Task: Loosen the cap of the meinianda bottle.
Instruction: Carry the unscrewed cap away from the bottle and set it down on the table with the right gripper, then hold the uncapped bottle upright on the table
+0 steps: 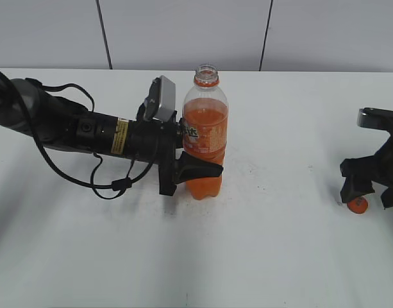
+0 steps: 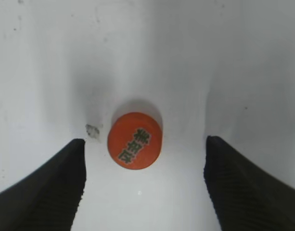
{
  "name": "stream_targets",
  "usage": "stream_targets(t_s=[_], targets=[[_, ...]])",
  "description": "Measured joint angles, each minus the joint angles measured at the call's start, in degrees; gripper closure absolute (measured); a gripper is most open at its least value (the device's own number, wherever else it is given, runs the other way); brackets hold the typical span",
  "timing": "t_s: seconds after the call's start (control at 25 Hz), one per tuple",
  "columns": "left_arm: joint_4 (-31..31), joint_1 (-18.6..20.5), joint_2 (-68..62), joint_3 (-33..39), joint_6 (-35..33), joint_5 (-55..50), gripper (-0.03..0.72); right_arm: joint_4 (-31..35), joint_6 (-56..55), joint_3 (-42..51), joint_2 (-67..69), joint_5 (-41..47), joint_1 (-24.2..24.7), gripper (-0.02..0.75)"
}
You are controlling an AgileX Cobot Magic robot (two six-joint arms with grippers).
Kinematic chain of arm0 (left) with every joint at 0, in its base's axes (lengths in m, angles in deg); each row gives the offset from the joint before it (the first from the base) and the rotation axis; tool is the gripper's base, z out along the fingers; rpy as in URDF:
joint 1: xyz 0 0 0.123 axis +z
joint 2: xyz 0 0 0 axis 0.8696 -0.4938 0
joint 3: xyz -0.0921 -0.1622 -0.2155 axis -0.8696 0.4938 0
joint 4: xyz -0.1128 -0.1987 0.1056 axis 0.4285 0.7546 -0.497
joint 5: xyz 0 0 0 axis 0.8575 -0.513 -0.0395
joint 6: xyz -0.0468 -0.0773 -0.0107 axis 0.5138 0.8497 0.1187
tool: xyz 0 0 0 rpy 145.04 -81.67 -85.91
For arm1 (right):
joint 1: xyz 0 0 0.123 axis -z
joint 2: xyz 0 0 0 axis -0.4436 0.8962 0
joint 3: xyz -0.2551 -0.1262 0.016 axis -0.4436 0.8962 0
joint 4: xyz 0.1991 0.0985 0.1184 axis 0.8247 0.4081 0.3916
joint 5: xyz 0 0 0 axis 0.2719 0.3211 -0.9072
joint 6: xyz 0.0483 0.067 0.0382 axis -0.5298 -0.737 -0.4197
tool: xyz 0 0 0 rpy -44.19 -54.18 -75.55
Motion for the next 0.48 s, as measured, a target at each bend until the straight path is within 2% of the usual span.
stream_targets(t_s=[0.16,0.24,0.4,0.48], targets=[[0.1,0.0,0.0,0.0,0.0,0.0,0.294,1.6,0.0,-1.1,-2.1,1.8,0.0,0.16],[0.2,0.0,0.0,0.0,0.7,-0.1,0.258,1.8,0.0,-2.2,-3.9,2.4,0.0,0.16],[1.4,0.0,0.0,-0.1,2.1,1.9,0.137,2.3,0.0,-3.8,-6.6,2.7,0.0,0.16],[1.4,0.0,0.0,-0.1,2.2,2.9,0.114,2.9,0.0,-4.5,-7.3,2.8,0.0,0.16]])
